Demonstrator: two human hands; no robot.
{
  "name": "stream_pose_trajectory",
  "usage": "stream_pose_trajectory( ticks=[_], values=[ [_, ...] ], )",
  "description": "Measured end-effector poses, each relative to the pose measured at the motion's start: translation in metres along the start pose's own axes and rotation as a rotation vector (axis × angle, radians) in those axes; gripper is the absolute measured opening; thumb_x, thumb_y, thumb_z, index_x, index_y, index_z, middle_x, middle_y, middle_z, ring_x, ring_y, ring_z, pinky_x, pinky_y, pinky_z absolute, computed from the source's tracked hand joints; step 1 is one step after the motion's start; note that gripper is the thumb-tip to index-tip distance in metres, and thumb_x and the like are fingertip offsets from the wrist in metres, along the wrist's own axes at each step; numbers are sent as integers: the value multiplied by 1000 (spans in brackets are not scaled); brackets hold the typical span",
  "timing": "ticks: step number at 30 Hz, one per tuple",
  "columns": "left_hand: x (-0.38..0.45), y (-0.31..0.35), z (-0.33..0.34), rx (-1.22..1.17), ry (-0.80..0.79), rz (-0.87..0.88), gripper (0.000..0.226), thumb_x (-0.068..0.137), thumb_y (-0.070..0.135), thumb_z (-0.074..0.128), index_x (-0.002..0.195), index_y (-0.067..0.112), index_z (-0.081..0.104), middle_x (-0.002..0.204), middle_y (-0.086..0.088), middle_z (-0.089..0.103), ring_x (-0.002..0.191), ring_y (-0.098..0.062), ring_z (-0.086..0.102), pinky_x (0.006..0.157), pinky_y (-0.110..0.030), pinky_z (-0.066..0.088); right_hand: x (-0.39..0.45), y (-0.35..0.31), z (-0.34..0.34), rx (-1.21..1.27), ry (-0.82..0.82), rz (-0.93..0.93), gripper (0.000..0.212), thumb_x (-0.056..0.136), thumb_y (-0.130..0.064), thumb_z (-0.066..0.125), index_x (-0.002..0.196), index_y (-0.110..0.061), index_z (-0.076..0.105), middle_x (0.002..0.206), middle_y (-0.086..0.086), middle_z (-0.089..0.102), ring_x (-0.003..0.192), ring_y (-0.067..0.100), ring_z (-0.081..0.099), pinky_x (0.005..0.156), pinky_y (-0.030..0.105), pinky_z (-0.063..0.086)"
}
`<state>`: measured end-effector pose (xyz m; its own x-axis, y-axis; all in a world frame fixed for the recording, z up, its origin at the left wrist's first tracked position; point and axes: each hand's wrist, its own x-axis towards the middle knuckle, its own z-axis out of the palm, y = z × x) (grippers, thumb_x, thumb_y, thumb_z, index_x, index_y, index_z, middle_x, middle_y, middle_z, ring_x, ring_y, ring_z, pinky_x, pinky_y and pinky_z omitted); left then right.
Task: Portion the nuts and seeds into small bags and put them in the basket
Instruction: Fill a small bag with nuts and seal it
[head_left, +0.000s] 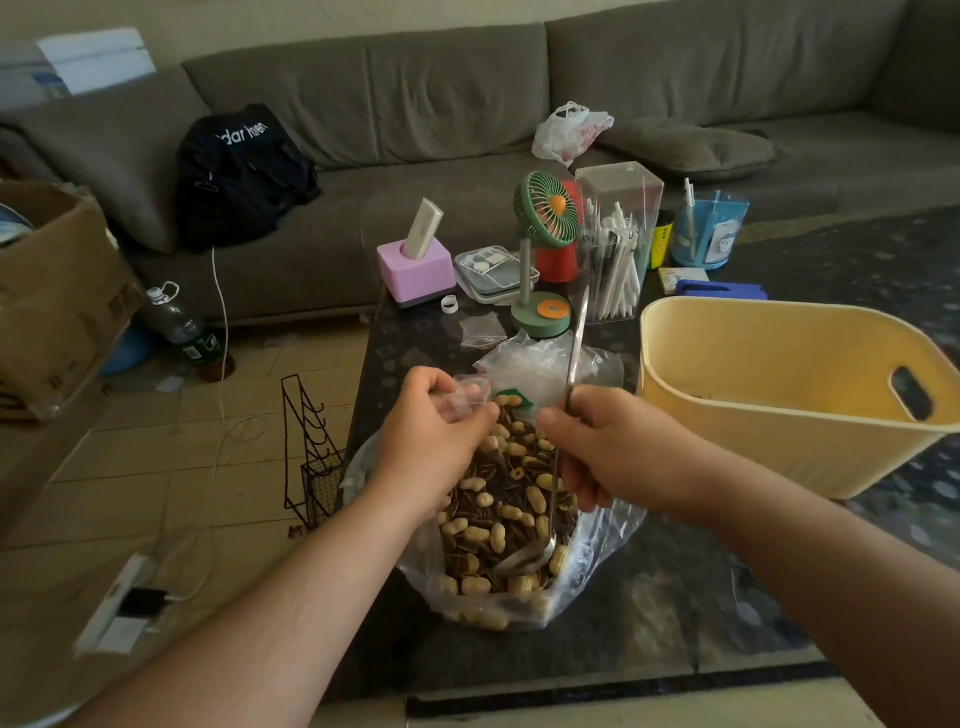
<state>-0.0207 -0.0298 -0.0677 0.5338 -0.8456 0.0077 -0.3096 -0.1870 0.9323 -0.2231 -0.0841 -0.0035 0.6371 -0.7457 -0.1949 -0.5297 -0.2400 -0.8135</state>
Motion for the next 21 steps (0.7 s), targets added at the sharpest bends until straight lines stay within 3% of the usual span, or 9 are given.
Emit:
stream_pose_trajectory(
  ticks=[2, 5, 11, 16, 21],
  values=[
    [3, 0, -8, 46, 35, 14, 40, 83, 35, 87, 103, 39, 52, 108, 11, 79, 95, -3, 76, 88, -42, 63, -1, 4, 8, 50, -8, 21, 27, 109, -36, 51, 96, -15, 59, 70, 6, 73, 58, 20, 70, 55, 26, 55],
    [5, 6, -18, 70, 53, 7, 45, 71, 51, 86, 95, 51, 48, 109, 8, 79, 90, -13, 79, 85, -51, 65, -1, 6, 19, 215, 9, 51, 27, 110, -35, 51, 101, -10, 59, 71, 8, 72, 58, 21, 68, 57, 29, 57],
    [3, 11, -21, 47, 38, 16, 44, 63, 57, 79, 91, 53, 46, 102, 16, 79, 89, -19, 79, 90, -55, 63, 0, 7, 50, 546, 72, 139, 24, 109, -33, 52, 111, -10, 58, 69, 6, 69, 57, 18, 66, 53, 27, 55],
    [2, 10, -22, 141, 33, 44, 47, 68, 59, 79, 98, 55, 43, 111, 21, 76, 93, -9, 77, 88, -50, 63, 5, 12, 65, 742, 124, 251, 22, 109, -33, 52, 117, -13, 58, 74, 10, 70, 60, 19, 68, 58, 28, 57],
    [6, 6, -26, 178, 44, 40, 45, 85, 40, 85, 104, 42, 44, 110, 16, 76, 99, -4, 72, 84, -37, 60, 11, 21, 58, 790, 274, 248, 16, 108, -33, 56, 114, -19, 60, 74, 10, 72, 64, 23, 71, 67, 36, 62]
  ],
)
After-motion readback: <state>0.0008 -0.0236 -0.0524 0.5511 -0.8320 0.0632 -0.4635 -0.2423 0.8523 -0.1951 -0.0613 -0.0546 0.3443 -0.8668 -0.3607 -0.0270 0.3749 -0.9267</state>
